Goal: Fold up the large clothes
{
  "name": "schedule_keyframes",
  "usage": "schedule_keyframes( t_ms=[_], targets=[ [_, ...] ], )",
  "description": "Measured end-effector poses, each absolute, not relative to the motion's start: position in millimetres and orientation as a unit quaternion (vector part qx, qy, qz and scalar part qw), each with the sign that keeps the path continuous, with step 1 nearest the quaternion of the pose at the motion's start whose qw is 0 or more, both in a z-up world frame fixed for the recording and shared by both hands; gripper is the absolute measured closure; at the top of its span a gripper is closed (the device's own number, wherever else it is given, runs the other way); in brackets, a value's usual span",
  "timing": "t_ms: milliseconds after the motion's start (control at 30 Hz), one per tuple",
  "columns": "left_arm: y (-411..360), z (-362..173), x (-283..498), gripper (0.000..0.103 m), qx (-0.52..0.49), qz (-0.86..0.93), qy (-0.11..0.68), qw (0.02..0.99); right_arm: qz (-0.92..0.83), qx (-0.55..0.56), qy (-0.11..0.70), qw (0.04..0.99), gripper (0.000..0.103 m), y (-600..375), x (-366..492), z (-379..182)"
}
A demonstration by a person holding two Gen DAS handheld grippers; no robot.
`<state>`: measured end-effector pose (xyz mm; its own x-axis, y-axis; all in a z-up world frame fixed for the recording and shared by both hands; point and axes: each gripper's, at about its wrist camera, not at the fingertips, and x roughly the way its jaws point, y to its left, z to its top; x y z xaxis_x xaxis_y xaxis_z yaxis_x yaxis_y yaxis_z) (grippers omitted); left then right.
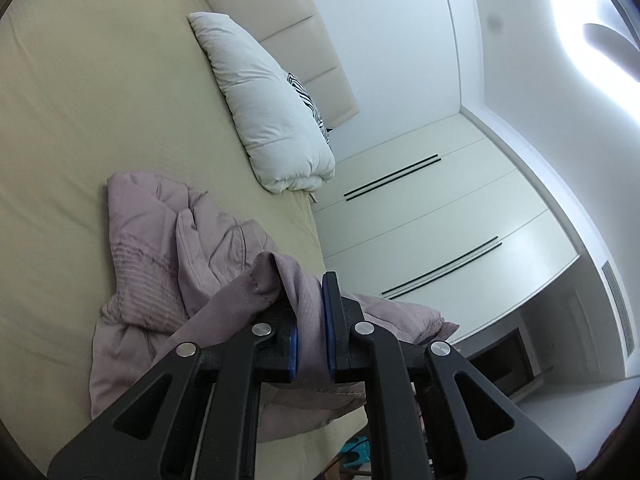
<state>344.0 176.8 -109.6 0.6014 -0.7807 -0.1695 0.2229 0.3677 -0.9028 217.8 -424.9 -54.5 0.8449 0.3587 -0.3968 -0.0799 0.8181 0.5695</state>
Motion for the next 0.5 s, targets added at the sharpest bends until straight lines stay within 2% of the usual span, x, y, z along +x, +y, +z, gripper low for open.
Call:
schedule_keyframes(
  t_ms=[267, 500],
  targets=[
    [171.1, -146.3, 466.9, 0.095, -0.460, -0.283, 0.336, 0.772, 0.057, 0.272, 0.299, 0.913, 0.093, -440.8, 345.4, -102.7],
    [167.7, -196.1, 535.6, 0.094, -0.461, -0.220, 0.377, 0.773, 0.022, 0.262, 0.349, 0.900, 0.093, -440.9, 417.3, -156.9]
  ],
)
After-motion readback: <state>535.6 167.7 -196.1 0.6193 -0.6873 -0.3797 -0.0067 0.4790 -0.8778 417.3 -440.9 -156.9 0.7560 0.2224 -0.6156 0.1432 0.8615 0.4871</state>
